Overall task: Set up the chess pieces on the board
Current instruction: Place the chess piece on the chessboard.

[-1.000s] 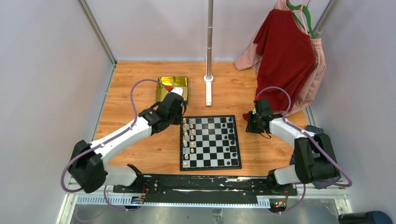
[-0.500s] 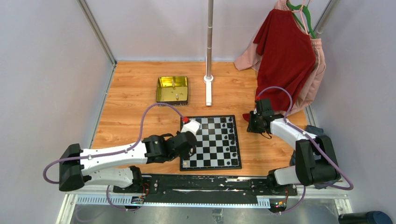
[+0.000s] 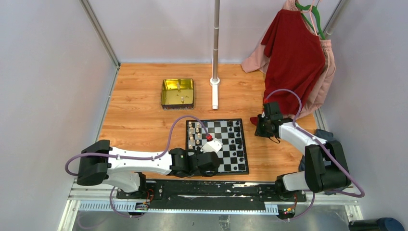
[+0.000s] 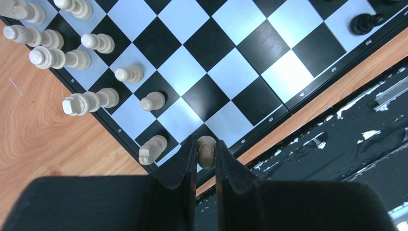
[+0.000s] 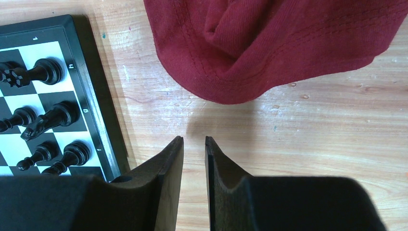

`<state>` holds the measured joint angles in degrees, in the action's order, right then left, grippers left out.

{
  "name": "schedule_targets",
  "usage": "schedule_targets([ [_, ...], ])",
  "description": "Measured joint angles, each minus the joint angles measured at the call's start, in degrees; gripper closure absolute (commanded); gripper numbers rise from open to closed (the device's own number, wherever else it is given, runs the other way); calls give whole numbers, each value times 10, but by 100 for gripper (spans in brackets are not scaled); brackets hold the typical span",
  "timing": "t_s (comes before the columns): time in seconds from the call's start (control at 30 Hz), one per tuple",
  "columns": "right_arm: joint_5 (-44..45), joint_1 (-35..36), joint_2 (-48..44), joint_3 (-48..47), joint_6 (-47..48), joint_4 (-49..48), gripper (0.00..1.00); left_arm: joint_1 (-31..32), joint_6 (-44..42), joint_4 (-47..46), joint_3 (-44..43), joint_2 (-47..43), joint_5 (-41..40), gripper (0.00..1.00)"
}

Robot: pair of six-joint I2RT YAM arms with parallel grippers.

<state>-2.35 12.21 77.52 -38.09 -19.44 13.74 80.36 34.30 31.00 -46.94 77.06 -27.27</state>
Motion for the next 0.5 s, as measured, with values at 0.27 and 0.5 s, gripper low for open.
schedule_targets([
  [0.27, 0, 0, 0, 0, 0, 0, 72, 0, 11, -35, 12, 6, -17, 97],
  [0.5, 0, 0, 0, 0, 0, 0, 72, 0, 48, -44, 37, 21, -36, 96],
])
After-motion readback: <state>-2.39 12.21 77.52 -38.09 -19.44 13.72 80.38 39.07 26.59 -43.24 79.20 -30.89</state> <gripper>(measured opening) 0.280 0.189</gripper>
